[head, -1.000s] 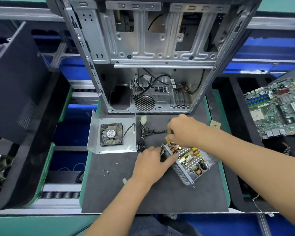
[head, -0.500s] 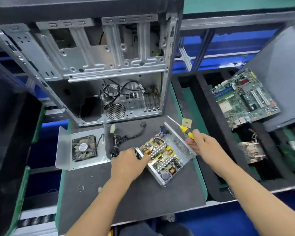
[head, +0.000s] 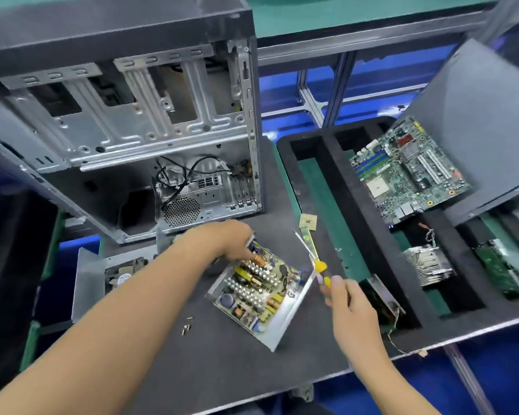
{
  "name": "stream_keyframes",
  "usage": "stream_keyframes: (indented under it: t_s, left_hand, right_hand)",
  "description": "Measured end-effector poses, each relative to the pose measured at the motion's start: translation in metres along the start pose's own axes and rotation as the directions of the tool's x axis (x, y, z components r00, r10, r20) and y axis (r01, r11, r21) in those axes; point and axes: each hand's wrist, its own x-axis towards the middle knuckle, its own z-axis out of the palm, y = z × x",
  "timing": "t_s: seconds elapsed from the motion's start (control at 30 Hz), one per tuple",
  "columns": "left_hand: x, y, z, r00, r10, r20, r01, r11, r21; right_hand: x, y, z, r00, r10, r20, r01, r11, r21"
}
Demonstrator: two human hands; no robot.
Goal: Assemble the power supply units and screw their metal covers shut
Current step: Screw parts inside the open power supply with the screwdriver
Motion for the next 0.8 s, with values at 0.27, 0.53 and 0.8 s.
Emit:
stream_keyframes:
  t_s: [0.27, 0.53, 0.8]
  left_hand:
    - [0.009, 0.003, -0.020, 0.994, 0.107, 0.002, -0.105, 0.974, 0.199]
    - [-0.027, -0.020, 0.005, 0.814, 0.220, -0.538, -0.234, 0.971, 0.043]
    - [-0.119, -0.022, 0.107, 0.742, 0.002, -0.671, -0.268, 0.917, -0.294]
  right_hand:
    - [-0.020, 0.008, 0.033, 0.985, 0.024, 0.168, -0.037, 0.997, 0.072]
    - [-0.001, 0.007, 0.024, 0.996, 0.086, 0.032, -0.085, 0.996, -0.011]
    - [0.055, -0.018, 0.052, 0.961, -0.273, 0.047, 0.253, 0.794, -0.553]
